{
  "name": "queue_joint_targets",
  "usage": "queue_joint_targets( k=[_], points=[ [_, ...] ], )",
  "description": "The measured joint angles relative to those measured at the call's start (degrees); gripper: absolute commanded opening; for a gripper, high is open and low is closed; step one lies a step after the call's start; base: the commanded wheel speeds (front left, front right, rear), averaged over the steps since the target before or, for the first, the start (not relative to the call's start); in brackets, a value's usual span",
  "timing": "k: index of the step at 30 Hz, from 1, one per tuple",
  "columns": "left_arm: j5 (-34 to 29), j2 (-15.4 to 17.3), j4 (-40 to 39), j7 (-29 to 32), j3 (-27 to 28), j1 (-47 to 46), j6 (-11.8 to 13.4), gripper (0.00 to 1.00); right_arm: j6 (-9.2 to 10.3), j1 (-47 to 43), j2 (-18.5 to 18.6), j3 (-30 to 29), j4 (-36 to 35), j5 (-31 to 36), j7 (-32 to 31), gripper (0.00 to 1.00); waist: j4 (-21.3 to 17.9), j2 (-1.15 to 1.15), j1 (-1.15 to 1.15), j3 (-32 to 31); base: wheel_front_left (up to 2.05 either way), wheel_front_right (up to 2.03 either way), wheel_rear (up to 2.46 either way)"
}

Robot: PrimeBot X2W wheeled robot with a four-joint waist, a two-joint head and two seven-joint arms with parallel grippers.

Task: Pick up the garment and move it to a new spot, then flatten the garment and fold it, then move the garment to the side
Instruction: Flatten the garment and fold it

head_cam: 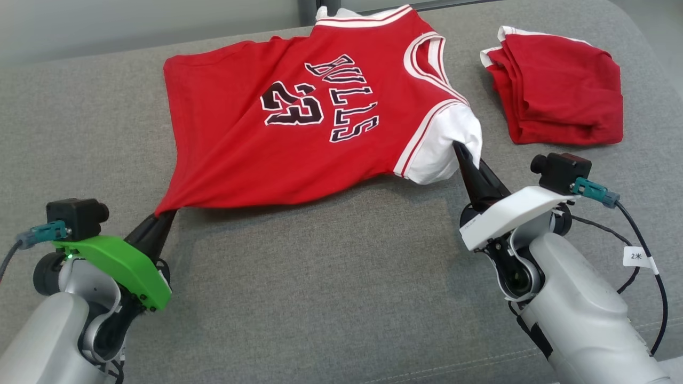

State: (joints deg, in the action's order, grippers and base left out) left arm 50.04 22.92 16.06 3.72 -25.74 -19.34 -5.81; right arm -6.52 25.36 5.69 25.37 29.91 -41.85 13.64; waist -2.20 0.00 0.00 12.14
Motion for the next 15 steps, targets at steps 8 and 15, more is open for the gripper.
queue_joint_targets(
  k=[8, 15],
  points=[
    [0.00, 4.47, 0.01, -2.27, 2.41, 4.10, -0.23, 0.00, -0.01, -6.56, 2.19, 1.37, -2.75, 0.02, 0.01, 0.00, -0.11, 0.00, 0.00, -3.20, 0.00, 0.00, 0.00],
    [0.16, 5.46, -0.87, -1.99, 0.89, 10.52, -0.32, 0.00, -0.02, -14.17, 2.18, 5.06, -4.36, -0.15, -0.71, 0.00, -1.69, 0.00, 0.00, -5.96, 0.00, 0.00, 0.00]
  ],
)
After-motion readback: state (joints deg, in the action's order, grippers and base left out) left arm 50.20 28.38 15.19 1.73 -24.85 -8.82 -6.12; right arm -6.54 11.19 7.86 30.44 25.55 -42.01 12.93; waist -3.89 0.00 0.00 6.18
